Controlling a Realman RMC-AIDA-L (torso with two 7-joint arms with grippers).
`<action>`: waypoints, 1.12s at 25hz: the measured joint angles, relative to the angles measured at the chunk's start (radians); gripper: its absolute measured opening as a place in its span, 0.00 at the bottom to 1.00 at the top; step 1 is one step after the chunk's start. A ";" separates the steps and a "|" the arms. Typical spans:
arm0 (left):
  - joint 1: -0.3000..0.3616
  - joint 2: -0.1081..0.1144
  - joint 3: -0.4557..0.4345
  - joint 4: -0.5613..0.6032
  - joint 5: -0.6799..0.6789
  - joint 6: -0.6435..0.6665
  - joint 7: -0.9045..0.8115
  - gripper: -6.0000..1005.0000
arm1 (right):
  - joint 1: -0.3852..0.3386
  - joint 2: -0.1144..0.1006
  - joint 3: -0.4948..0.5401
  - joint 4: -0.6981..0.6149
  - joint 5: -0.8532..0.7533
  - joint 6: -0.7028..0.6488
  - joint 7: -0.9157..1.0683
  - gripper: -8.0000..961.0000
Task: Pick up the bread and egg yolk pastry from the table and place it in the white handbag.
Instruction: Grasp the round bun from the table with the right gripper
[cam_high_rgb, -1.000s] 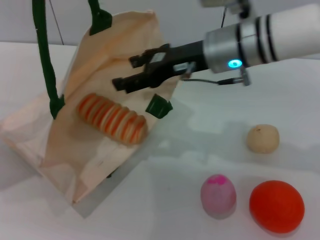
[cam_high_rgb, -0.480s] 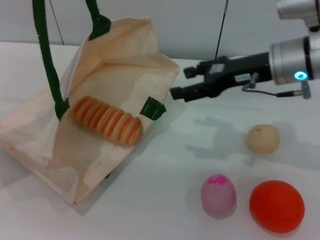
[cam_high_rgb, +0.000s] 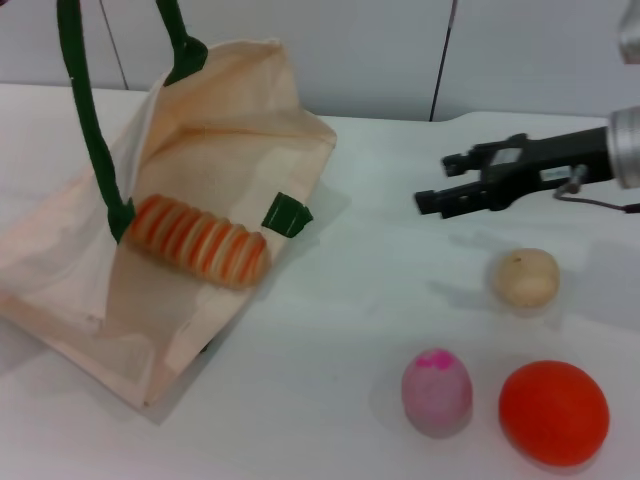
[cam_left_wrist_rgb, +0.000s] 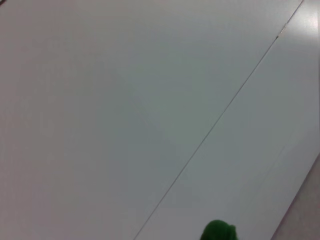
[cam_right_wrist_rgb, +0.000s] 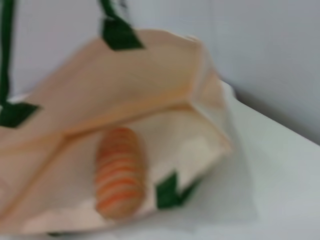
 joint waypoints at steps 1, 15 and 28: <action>0.000 0.000 0.000 0.000 0.000 0.001 0.000 0.15 | -0.005 -0.002 0.025 -0.001 -0.037 0.000 0.012 0.93; -0.001 0.008 -0.001 -0.005 0.004 0.002 0.000 0.16 | -0.064 0.008 0.264 -0.012 -0.457 -0.010 0.135 0.93; 0.000 0.008 0.000 -0.006 0.003 0.002 0.000 0.16 | -0.064 0.058 0.423 -0.020 -0.767 0.004 0.222 0.93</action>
